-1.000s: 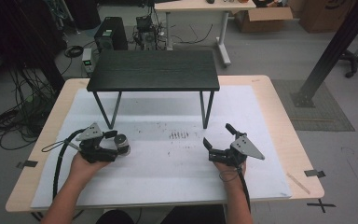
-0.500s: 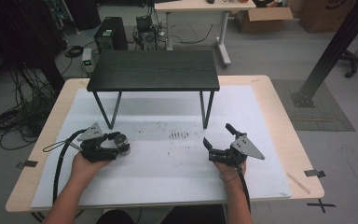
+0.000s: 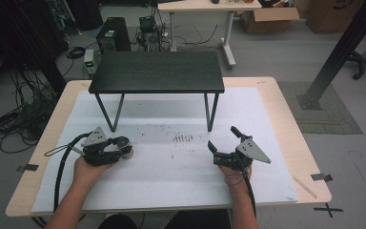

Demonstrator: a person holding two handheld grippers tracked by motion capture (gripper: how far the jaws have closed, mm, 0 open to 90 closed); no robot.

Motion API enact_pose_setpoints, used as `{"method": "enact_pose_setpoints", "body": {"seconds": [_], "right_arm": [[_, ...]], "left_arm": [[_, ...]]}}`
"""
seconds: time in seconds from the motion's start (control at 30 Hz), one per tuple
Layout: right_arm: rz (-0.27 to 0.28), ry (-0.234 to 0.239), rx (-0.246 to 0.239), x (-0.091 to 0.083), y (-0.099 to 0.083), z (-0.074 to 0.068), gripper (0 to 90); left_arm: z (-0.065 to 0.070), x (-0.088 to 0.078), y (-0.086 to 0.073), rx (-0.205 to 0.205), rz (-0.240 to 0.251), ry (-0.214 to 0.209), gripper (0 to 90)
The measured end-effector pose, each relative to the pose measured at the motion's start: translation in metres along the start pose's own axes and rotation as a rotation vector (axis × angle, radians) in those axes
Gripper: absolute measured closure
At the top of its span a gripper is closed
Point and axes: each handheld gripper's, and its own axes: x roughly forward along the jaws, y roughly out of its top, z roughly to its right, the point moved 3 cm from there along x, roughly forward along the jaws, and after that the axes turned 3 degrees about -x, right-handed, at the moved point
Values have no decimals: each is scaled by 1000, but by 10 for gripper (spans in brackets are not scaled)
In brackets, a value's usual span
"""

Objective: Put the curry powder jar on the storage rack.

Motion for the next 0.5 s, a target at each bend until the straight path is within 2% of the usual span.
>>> {"method": "enact_pose_setpoints", "body": {"seconds": [0.27,0.5], "right_arm": [[-1,0,-1,0,0,0,0],[-1,1,-2,0,0,0,0]], "left_arm": [[1,-3,1,12,-9,7,491],[1,-14,8,-24,25,-5,492]]}}
